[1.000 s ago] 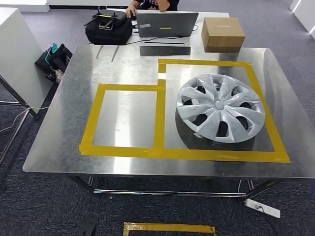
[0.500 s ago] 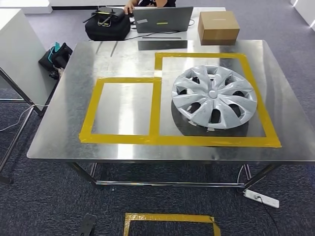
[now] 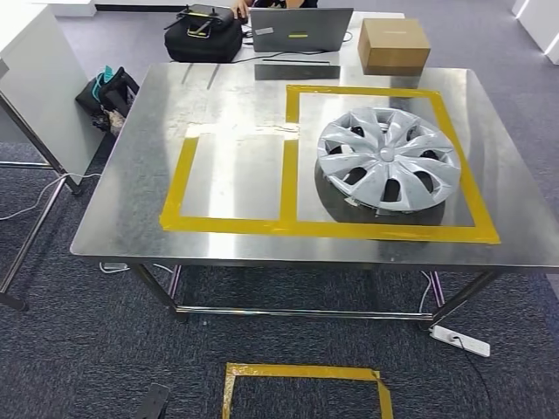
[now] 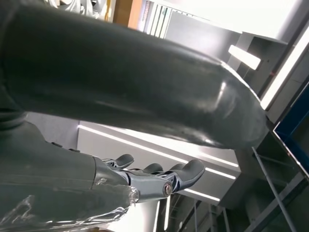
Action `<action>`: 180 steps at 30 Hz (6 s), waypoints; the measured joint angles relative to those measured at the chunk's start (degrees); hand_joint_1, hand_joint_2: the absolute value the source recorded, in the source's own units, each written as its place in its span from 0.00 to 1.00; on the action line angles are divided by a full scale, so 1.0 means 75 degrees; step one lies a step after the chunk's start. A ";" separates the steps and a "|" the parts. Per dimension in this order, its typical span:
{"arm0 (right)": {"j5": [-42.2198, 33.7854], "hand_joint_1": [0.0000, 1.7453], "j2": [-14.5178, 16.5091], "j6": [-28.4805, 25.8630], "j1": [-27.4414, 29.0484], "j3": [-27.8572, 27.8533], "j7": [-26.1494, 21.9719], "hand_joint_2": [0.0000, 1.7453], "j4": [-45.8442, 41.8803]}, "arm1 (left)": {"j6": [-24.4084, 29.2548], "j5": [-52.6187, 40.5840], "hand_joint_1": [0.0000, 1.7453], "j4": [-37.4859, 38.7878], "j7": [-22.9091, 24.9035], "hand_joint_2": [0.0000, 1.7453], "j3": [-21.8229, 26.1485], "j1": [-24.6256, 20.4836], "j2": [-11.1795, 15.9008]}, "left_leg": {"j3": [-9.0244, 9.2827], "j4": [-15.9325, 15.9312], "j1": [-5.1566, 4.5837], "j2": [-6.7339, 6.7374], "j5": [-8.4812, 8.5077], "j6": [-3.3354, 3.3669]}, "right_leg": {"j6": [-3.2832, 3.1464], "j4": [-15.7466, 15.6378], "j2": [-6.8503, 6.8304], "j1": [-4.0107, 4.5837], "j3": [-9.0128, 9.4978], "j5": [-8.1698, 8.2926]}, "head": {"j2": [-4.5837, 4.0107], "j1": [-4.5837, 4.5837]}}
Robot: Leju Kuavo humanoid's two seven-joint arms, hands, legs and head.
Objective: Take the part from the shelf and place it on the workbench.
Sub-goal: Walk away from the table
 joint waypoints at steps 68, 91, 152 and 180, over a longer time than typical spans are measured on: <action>-0.0930 0.00 0.1346 0.0339 -0.0010 -0.0353 0.0591 0.00 0.0387 | 0.0063 -0.1030 0.00 -0.0012 0.0129 0.00 -0.0408 -0.0099 0.0066 | 0.0171 0.0481 0.0021 0.0503 -0.0604 -0.0264 | -0.0384 -0.0579 -0.0170 0.0105 -0.0122 0.0389 | 0.0000 0.0028; -0.2253 0.00 0.1394 0.0932 -0.1129 -0.1422 0.1575 0.00 0.3103 | -0.0002 0.0081 0.00 -0.0012 0.0976 0.00 0.0531 -0.0075 0.0126 | 0.0361 0.0182 0.0122 0.0508 -0.0472 -0.0011 | 0.0010 0.0542 -0.0153 0.0054 -0.0870 0.0214 | 0.0000 0.0122; 0.1659 0.00 0.1366 0.2431 -0.3396 -0.3842 0.4129 0.00 1.5222 | 0.0374 -0.0916 0.00 -0.0012 0.1801 0.00 0.0658 -0.0198 0.0308 | 0.0397 0.0169 0.0142 0.0413 -0.0472 -0.0108 | -0.0025 0.0801 -0.0156 0.0056 -0.1204 0.0324 | 0.0000 0.0133; 0.1767 0.00 0.1302 0.2460 -0.3386 -0.3734 0.4515 0.00 1.5297 | 0.0584 -0.1157 0.00 -0.0012 0.1711 0.00 0.0396 -0.0238 0.0259 | 0.0330 0.0266 0.0126 0.0233 -0.0517 -0.0045 | -0.0064 0.1865 0.0041 0.0066 -0.1898 -0.0114 | 0.0000 0.0172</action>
